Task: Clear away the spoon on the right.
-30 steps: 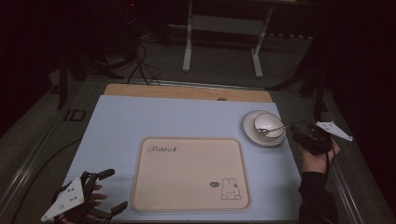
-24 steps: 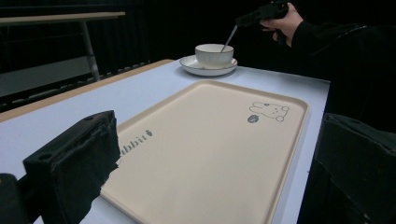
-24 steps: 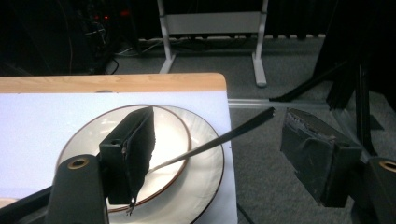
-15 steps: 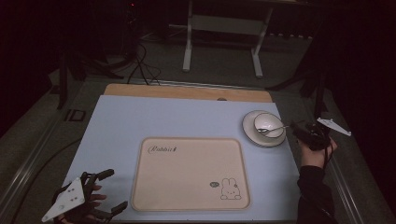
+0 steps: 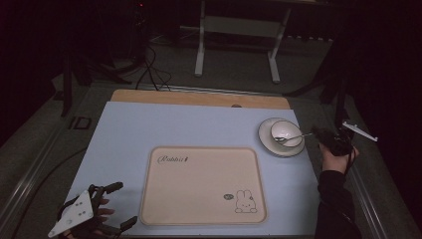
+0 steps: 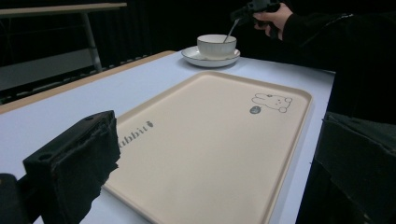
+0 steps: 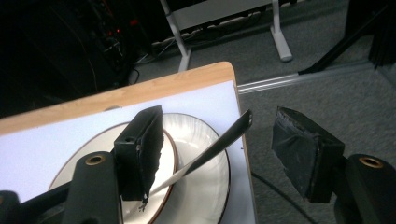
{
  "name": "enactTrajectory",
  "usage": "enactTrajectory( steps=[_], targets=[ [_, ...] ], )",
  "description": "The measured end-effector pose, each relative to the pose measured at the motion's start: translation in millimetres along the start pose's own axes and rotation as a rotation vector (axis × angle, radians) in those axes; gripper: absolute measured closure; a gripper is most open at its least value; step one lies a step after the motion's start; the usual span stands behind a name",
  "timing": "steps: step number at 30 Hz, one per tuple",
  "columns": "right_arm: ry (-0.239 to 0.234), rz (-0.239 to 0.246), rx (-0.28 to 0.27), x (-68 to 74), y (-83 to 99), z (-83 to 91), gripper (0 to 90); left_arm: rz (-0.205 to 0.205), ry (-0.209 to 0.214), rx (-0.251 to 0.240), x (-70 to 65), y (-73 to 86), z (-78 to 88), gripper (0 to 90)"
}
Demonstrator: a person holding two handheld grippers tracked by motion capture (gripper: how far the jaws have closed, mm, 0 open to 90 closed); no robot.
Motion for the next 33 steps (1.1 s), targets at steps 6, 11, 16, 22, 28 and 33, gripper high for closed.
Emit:
enactTrajectory(
  steps=[6, 11, 16, 22, 28, 33],
  targets=[
    [-0.041, -0.047, 0.016, -2.7, 1.0, -7.0, 47.8, -0.003, -0.003, -0.001, -0.1, 0.3, 0.8, 0.0],
    [-0.085, -0.069, 0.018, -1.7, 1.2, -7.6, 64.3, -0.005, -0.003, 0.001, -0.5, 0.4, 0.5, 0.0],
    [-0.122, -0.082, 0.012, -0.6, 0.1, -6.4, 75.5, -0.006, -0.005, 0.001, -0.2, 0.6, 0.9, 0.0],
    [-0.144, -0.08, 0.009, 1.2, 0.0, -3.5, 83.6, -0.007, -0.006, 0.003, 0.0, 0.6, 0.7, 0.0],
    [-0.178, -0.073, 0.001, 5.5, -3.0, 1.3, 87.2, -0.008, -0.007, 0.002, -0.1, 0.5, 0.8, 0.0],
    [-0.2, -0.031, -0.003, 17.3, -8.9, 5.2, 89.1, -0.008, -0.008, 0.0, -0.1, 0.3, 0.9, 0.0]
  ],
)
Point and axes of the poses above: each handheld gripper's, and its own axes: z roughly backward along the jaws, y roughly out of its underside, x roughly to its left, the point moved 6 cm from there along -z, roughly forward along the jaws, and after that the axes turned 14 degrees about x, right-handed, at the moved point
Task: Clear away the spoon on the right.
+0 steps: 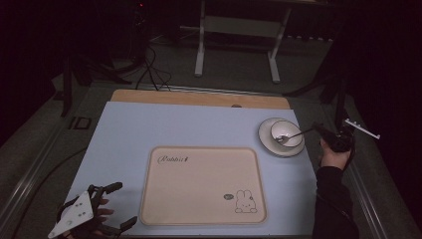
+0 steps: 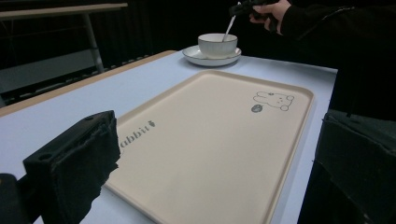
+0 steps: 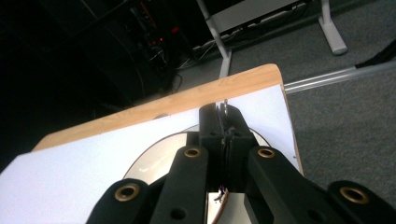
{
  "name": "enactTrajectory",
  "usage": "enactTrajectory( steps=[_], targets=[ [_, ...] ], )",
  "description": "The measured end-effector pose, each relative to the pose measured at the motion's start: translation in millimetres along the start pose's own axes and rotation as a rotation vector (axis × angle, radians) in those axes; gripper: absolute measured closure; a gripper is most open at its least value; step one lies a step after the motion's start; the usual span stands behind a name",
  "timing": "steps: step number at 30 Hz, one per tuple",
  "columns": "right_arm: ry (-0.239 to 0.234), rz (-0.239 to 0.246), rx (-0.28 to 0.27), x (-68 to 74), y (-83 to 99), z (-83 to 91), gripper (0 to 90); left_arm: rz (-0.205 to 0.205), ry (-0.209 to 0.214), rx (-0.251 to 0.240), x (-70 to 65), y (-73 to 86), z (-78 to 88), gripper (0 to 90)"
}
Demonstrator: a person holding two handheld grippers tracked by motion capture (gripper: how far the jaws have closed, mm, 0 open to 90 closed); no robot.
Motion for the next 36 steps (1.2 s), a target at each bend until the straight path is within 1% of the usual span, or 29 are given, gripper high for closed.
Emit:
enactTrajectory(
  steps=[1, 2, 5, 6, 7, 8, 9, 10, 11, 12, 13, 14, 16, 18, 19, 20, 23, 24, 25, 26, 27, 28, 29, 30, 32, 34, 36],
  targets=[
    [0.0, 0.0, 0.0, 0.0, 0.0, 0.0, 89.1, 0.0, 0.0, 0.0, 0.0, -0.1, 0.1, 0.0],
    [0.001, 0.021, 0.007, 4.1, -1.7, 0.0, 89.2, -0.001, 0.0, 0.0, -0.1, -0.1, 0.3, 0.0],
    [0.003, 0.034, 0.011, 7.9, -3.2, 0.1, 89.3, -0.001, 0.0, -0.001, -0.1, -0.2, 0.4, 0.0],
    [0.004, 0.057, 0.017, 11.9, -4.5, -0.3, 89.4, -0.002, -0.001, 0.0, 0.0, -0.2, 0.5, 0.0],
    [0.004, 0.057, 0.017, 11.9, -4.5, -0.3, 89.4, -0.002, 0.0, -0.001, -0.1, -0.2, 0.4, 0.0],
    [0.004, 0.075, 0.022, 15.8, -6.1, -0.4, 89.4, -0.003, 0.0, 0.0, -0.1, -0.2, 0.4, 0.0],
    [0.004, 0.075, 0.022, 15.8, -6.1, -0.4, 89.4, -0.003, 0.0, 0.0, -0.2, -0.2, 0.4, 0.0],
    [0.012, 0.095, 0.026, 19.2, -8.1, 0.2, 89.5, -0.004, -0.001, 0.0, -0.2, -0.3, 0.4, 0.0],
    [0.012, 0.095, 0.026, 19.2, -8.1, 0.2, 89.5, -0.004, -0.002, 0.0, -0.3, -0.3, 0.6, 0.0],
    [0.021, 0.117, 0.016, 23.1, -10.6, 1.7, 89.5, -0.005, -0.001, 0.0, -0.3, -0.3, 0.7, 0.4],
    [0.021, 0.117, 0.016, 23.1, -10.6, 1.7, 89.5, -0.005, -0.002, -0.001, -0.2, -0.3, 0.9, 0.4],
    [0.024, 0.13, 0.021, 26.2, -13.2, 2.9, 89.5, -0.006, -0.003, -0.001, -0.1, -0.4, 1.0, 0.4],
    [0.026, 0.139, 0.018, 27.3, -14.6, 3.6, 89.5, -0.006, -0.002, -0.001, -0.2, -0.4, 1.0, 0.4],
    [0.027, 0.158, 0.029, 32.0, -17.7, 5.4, 89.5, -0.006, -0.001, -0.002, -0.4, -0.5, 1.0, 0.4],
    [0.027, 0.158, 0.029, 32.0, -17.7, 5.4, 89.5, -0.006, -0.001, -0.002, -0.4, -0.5, 1.0, 0.4],
    [0.039, 0.184, 0.039, 34.7, -19.1, 6.4, 89.5, -0.006, -0.001, -0.004, -0.6, -0.7, 1.0, 0.4],
    [0.039, 0.192, 0.046, 36.9, -20.5, 7.2, 89.5, -0.006, -0.001, -0.002, -0.7, -0.6, 1.0, 0.4],
    [0.036, 0.206, 0.057, 39.2, -21.7, 7.8, 89.5, -0.006, -0.001, -0.002, -0.6, -0.6, 1.1, 0.4],
    [0.036, 0.206, 0.057, 39.2, -21.7, 7.8, 89.5, -0.004, -0.001, -0.003, -0.6, -0.7, 1.1, 0.4],
    [0.038, 0.223, 0.067, 41.2, -22.8, 8.6, 89.5, -0.004, 0.0, -0.004, -0.6, -0.7, 1.2, 0.4],
    [0.038, 0.223, 0.067, 41.2, -22.8, 8.6, 89.5, -0.003, 0.0, -0.003, -0.3, -0.7, 1.2, 0.4],
    [0.043, 0.244, 0.075, 43.7, -24.0, 9.6, 89.5, -0.001, -0.001, 0.001, 0.0, -0.4, 1.2, 0.4],
    [0.043, 0.244, 0.075, 43.7, -24.0, 9.6, 89.5, -0.001, -0.001, 0.001, 0.0, -0.4, 1.2, 0.4],
    [0.055, 0.272, 0.083, 46.6, -25.1, 10.6, 89.5, 0.001, -0.001, 0.003, 0.2, -0.3, 1.2, 0.4],
    [0.055, 0.281, 0.088, 48.2, -25.6, 11.0, 89.5, 0.004, 0.001, 0.004, 0.3, -0.2, 1.1, 0.4],
    [0.061, 0.303, 0.098, 51.2, -26.6, 11.6, 89.5, 0.012, 0.0, 0.007, 0.7, 0.1, 1.2, 0.3],
    [0.07, 0.338, 0.109, 54.1, -27.6, 11.5, 89.5, 0.016, -0.001, 0.006, 1.2, 0.1, 1.3, 0.3]
  ],
)
Point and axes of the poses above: each handheld gripper's, and its own axes: z roughly backward along the jaws, y roughly out of its underside, x roughly to its left, the point moved 6 cm from there along -z, roughly forward along the jaws, and after that the axes turned 14 degrees about x, right-handed, at the moved point
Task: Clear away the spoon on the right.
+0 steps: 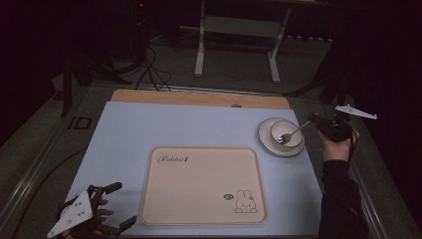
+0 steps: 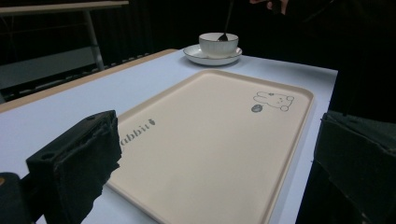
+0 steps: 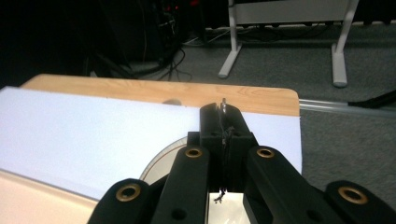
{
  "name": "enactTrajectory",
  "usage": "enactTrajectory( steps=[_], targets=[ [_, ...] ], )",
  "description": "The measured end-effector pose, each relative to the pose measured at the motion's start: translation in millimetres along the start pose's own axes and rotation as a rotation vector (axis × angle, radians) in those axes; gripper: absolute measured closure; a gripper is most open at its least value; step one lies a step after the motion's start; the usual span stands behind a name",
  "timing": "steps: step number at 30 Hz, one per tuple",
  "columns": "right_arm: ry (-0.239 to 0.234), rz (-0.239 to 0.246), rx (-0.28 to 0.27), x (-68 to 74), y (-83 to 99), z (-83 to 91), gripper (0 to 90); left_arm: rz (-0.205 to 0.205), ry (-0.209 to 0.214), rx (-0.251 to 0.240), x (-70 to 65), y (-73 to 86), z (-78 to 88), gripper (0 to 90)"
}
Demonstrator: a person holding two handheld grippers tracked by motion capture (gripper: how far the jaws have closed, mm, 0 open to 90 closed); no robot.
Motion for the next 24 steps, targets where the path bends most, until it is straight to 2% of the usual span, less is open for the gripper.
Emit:
enactTrajectory(
  steps=[4, 10, 15, 24],
  targets=[
    [0.002, 0.044, 0.02, 5.7, -3.5, 0.6, 89.5, 0.007, 0.002, 0.001, 0.2, -0.1, 0.3, 0.1],
    [0.004, 0.092, 0.033, 13.6, -12.2, 5.3, 89.5, 0.047, 0.04, 0.012, -0.9, -0.2, 0.4, 0.0],
    [0.013, 0.12, 0.046, 16.0, -16.7, 8.9, 89.5, 0.076, 0.073, -0.021, -0.9, -2.8, 4.0, 0.0],
    [0.017, 0.177, 0.059, 24.1, -28.9, 21.0, 89.5, 0.061, 0.073, -0.018, -3.6, -3.7, 3.2, 0.0]
  ],
)
Point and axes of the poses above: each handheld gripper's, and its own axes: z roughly backward along the jaws, y roughly out of its underside, x roughly to its left, the point moved 6 cm from there along -z, roughly forward along the jaws, and after that the axes turned 14 degrees about x, right-handed, at the moved point
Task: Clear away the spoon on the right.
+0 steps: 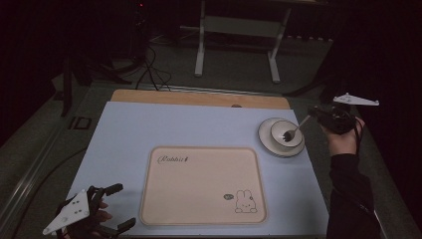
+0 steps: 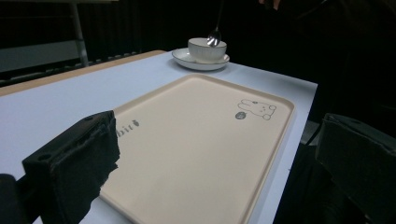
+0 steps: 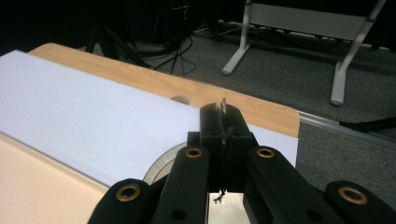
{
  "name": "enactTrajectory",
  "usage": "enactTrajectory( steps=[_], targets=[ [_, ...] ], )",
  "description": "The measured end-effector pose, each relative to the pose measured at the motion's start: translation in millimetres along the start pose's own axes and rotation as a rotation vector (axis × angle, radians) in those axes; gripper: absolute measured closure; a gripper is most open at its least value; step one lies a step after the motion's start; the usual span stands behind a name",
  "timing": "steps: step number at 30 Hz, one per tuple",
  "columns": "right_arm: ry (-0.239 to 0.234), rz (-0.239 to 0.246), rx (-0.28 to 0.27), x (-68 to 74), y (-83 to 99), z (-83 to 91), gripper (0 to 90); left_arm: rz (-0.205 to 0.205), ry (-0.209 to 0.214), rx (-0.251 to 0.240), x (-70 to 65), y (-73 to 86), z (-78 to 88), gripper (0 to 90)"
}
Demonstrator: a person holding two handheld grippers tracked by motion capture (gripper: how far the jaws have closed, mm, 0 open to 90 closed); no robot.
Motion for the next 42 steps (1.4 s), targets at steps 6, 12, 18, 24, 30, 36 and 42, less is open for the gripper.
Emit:
enactTrajectory(
  steps=[6, 12, 18, 24, 30, 36, 42],
  targets=[
    [-0.01, 0.034, 0.003, 5.8, -7.9, 9.6, 89.5, -0.017, -0.023, -0.001, 0.6, 0.0, 0.5, 0.0],
    [-0.026, 0.086, 0.002, 17.8, -18.0, 19.2, 89.5, -0.021, -0.024, 0.0, 0.2, 0.0, 0.3, 0.0],
    [-0.063, 0.128, 0.014, 31.4, -26.6, 26.3, 89.5, -0.024, -0.023, -0.004, -0.1, -0.2, 0.3, 0.0],
    [-0.099, 0.202, 0.019, 50.6, -32.4, 32.2, 89.5, -0.028, -0.021, 0.0, -0.8, 0.0, -0.1, 0.0],
    [-0.159, 0.264, 0.023, 71.4, -35.1, 33.6, 89.5, -0.031, -0.021, 0.003, -1.2, 0.1, -0.2, 0.0],
    [-0.228, 0.323, 0.027, 93.9, -31.8, 32.8, 89.5, -0.032, -0.022, 0.006, -1.2, 0.3, -0.4, 0.0],
    [-0.287, 0.378, 0.03, 114.6, -26.5, 30.8, 89.5, -0.033, -0.023, 0.003, -1.4, 0.1, -0.2, 0.0]
  ],
)
Point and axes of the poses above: each handheld gripper's, and its own axes: z roughly backward along the jaws, y roughly out of its underside, x roughly to its left, the point moved 6 cm from there along -z, roughly forward along the jaws, and after that the axes turned 14 degrees about x, right-handed, at the moved point
